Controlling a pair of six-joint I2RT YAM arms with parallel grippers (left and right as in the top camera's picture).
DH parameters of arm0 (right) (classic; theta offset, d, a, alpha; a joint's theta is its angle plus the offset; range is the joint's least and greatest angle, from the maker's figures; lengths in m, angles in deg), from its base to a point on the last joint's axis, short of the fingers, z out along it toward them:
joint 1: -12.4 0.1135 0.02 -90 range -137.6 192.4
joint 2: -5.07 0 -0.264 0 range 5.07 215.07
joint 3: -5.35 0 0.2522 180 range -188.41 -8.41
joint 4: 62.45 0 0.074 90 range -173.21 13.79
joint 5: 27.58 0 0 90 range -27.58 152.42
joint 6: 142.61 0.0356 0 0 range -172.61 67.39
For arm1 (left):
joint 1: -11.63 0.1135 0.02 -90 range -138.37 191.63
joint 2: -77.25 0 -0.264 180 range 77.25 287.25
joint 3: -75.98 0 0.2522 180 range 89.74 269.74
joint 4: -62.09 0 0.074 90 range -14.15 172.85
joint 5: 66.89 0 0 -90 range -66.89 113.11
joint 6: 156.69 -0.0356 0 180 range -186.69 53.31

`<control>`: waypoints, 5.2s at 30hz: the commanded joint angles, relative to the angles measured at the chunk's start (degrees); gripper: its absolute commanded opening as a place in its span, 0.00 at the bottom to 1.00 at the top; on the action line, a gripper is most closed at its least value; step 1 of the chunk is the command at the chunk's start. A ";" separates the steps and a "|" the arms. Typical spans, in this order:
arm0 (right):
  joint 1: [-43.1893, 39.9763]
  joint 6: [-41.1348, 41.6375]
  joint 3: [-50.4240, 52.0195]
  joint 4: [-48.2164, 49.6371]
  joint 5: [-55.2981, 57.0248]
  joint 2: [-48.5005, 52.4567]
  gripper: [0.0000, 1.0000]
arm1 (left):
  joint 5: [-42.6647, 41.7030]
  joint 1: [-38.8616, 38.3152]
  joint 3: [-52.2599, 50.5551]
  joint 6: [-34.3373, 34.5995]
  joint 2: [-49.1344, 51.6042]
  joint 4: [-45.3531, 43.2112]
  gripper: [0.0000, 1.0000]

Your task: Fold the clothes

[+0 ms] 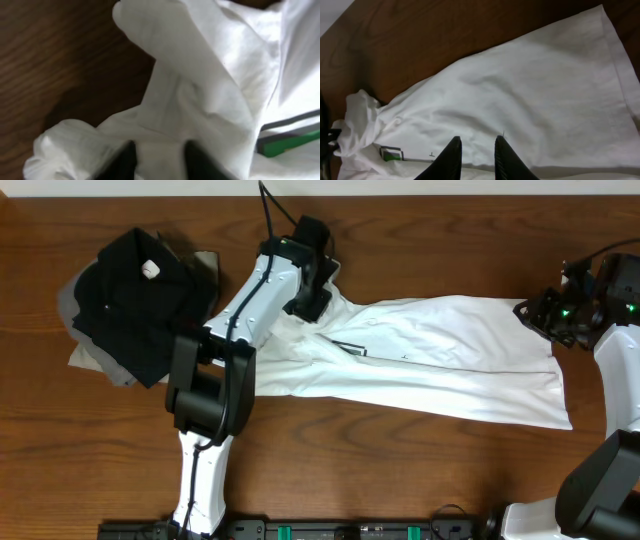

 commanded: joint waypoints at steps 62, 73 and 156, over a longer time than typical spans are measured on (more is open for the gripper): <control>0.57 -0.52 -0.81 0.13 0.42 0.59 0.27 | -9.16 3.23 1.95 -7.67 4.59 -33.75 0.58; 0.59 -0.52 -0.11 -0.11 0.39 0.61 0.25 | -9.11 2.78 1.95 -5.49 10.12 -37.42 0.47; 1.33 -0.13 -0.04 0.09 0.42 0.61 0.26 | -8.90 -0.68 8.02 -6.43 10.25 -22.21 0.61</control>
